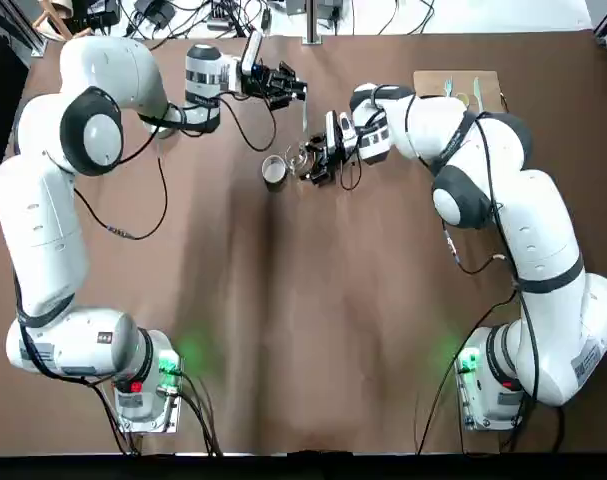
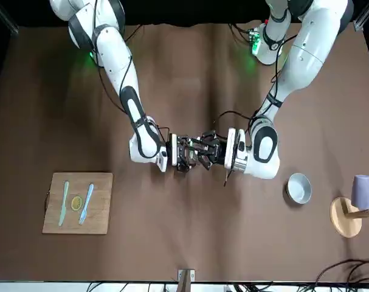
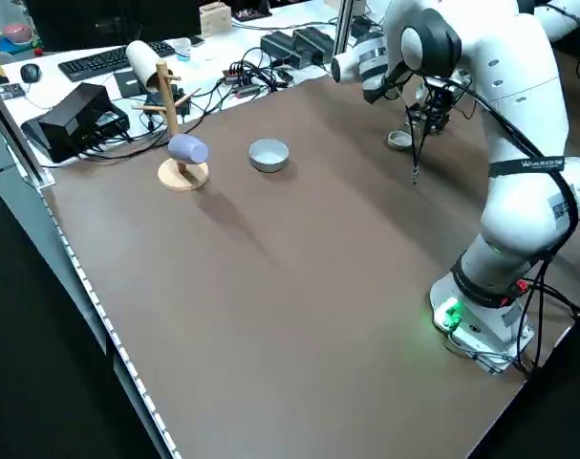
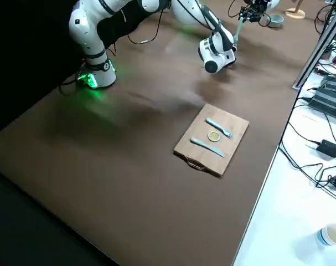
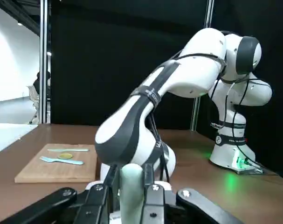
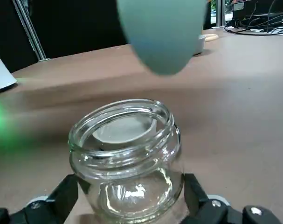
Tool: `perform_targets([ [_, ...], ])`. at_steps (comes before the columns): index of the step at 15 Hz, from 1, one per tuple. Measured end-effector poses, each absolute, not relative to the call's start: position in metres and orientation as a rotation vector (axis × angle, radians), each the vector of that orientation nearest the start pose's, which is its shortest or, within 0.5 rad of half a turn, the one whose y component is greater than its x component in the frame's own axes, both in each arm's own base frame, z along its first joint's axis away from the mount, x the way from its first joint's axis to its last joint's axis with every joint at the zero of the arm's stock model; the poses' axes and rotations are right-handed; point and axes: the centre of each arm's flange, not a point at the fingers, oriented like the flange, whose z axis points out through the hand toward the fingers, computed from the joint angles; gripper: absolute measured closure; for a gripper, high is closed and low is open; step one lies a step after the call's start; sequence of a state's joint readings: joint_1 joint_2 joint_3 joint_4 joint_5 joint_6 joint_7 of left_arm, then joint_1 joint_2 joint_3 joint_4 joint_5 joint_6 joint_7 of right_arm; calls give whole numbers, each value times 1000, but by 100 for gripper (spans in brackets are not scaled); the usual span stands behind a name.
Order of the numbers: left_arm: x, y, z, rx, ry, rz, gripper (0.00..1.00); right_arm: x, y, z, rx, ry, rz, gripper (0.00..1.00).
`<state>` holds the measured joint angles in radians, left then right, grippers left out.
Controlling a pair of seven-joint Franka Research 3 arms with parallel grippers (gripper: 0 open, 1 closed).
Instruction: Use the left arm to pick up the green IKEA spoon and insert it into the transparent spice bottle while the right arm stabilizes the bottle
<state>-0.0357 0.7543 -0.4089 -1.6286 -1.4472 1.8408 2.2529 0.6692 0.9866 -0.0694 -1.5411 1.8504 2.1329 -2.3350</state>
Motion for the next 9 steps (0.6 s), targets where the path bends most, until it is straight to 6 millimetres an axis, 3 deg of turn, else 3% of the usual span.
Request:
perform_targets([
  [4, 588, -320, 229, 1102, -1224, 915, 75, 536, 425, 70, -1496, -1375, -882, 0],
  [9, 582, -308, 219, 1116, -1201, 858, 75, 536, 425, 70, -1497, -1374, -881, 0],
])
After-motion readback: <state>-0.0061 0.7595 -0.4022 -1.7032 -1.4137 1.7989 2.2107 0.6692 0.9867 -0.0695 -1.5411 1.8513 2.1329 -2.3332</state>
